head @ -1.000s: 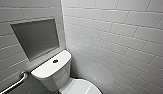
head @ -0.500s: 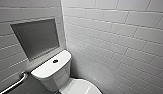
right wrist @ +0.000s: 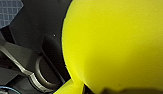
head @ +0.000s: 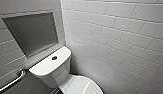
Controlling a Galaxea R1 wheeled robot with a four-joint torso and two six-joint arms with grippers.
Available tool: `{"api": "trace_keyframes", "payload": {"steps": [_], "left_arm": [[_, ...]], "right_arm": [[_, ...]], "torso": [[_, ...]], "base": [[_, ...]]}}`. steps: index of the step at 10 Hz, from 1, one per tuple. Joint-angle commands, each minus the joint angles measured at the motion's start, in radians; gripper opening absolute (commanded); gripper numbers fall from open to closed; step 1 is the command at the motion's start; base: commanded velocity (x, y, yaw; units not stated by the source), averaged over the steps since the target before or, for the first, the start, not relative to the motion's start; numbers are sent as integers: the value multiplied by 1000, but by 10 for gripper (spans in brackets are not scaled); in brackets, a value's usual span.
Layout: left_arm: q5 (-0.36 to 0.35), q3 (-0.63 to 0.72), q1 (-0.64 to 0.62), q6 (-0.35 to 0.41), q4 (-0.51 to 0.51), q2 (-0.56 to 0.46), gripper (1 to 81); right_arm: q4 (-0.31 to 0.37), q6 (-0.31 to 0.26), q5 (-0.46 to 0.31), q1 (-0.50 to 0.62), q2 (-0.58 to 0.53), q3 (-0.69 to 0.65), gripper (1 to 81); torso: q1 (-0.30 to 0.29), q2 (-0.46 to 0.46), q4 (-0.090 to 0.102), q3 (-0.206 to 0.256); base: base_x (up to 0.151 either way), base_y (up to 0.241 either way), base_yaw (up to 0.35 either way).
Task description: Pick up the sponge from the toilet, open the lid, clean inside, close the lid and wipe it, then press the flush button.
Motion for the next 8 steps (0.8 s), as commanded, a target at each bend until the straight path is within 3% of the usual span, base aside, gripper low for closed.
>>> {"api": "trace_keyframes", "payload": {"steps": [1, 5, 8], "left_arm": [[26, 40, -105, -29, 3, -22, 811], [21, 44, -142, -67, 1, 8, 811], [24, 57, -181, -169, 4, 27, 811]], "right_arm": [[-7, 3, -64, -47, 40, -38, 10], [-7, 4, -62, -80, 203, -210, 10], [-5, 12, -64, -87, 306, -371, 10]], "torso": [[0, 0, 0, 2], [0, 0, 0, -2], [0, 0, 0, -2]], "base": [[0, 0, 0], [0, 0, 0], [0, 0, 0]]}}
